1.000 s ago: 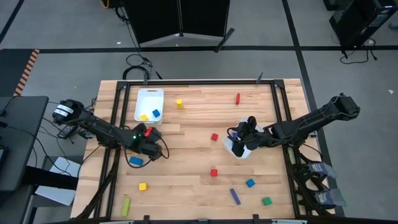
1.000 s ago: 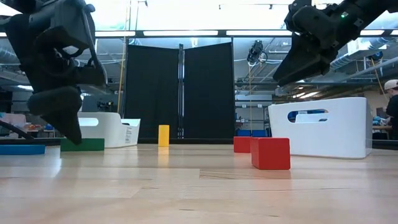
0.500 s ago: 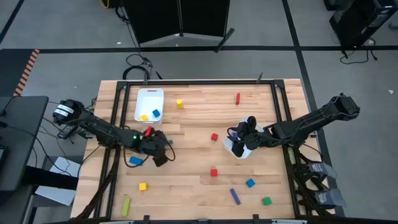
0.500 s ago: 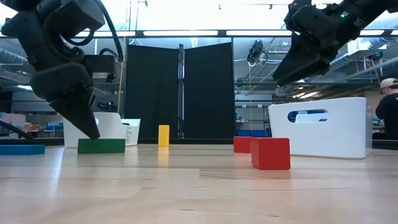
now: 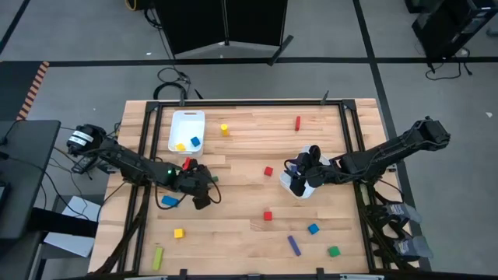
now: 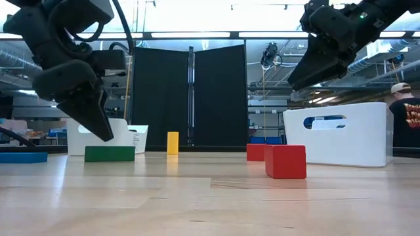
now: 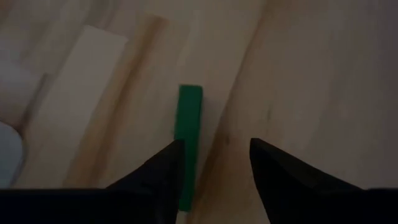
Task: Sort blocks by size
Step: Put the green rectangle block into the right white bin
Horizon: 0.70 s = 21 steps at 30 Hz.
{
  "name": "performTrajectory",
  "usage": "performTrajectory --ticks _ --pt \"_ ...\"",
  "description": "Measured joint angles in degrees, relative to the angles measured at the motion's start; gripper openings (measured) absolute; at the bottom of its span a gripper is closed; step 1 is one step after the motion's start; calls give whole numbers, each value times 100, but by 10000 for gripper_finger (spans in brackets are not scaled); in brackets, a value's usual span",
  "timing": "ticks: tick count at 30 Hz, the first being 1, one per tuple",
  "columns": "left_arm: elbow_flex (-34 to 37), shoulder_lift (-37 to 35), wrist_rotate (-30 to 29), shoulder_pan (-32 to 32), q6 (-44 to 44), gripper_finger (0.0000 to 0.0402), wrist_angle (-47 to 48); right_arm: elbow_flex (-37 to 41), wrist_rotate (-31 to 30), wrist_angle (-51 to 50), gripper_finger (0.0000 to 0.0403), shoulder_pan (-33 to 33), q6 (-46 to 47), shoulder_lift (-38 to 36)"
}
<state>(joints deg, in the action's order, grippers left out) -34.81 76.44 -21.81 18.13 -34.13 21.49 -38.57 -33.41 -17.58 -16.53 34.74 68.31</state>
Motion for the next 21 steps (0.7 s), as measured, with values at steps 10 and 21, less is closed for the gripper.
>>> performTrajectory --ticks 10,21 --pt "58 267 -286 -2 342 189 -56 0 0 13 219 4 -156 0" --pt "31 987 -159 -2 301 169 -440 -2 0 203 219 24 -304 0"
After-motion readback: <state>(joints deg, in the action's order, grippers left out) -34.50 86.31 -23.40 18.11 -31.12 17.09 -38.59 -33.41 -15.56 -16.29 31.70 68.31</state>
